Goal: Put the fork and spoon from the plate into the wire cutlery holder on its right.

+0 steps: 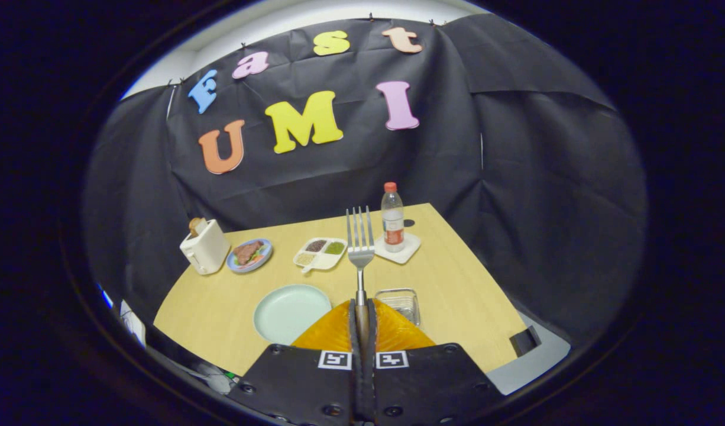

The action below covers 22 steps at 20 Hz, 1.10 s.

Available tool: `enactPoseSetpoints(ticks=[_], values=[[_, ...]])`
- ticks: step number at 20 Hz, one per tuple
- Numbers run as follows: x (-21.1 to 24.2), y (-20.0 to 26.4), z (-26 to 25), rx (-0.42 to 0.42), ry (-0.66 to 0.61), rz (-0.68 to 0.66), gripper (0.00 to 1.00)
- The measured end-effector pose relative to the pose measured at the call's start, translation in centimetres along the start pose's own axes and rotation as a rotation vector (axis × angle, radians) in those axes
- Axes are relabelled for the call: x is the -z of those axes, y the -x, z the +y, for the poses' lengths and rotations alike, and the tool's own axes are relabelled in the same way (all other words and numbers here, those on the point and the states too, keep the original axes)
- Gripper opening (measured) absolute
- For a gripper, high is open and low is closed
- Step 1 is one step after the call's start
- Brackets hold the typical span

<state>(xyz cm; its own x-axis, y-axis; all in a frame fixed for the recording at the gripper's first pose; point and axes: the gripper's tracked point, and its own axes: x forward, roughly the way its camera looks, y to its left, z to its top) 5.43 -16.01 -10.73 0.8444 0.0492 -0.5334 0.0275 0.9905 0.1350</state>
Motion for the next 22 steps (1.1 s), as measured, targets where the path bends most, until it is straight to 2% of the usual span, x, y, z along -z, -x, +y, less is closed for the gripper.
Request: enactPoseSetpoints(ticks=[4,11,18,22], values=[[2.4,-2.0,-3.2,0.042,-0.033,0.087,0.0],[6.5,-5.5,-4.2,0.031,-0.061,0.236,0.01],[7.2,-6.7,-3.8,0.037,-0.074,0.257,0.03],[6.6,-7.0,-3.6,0.04,-0.081,0.23,0.1]])
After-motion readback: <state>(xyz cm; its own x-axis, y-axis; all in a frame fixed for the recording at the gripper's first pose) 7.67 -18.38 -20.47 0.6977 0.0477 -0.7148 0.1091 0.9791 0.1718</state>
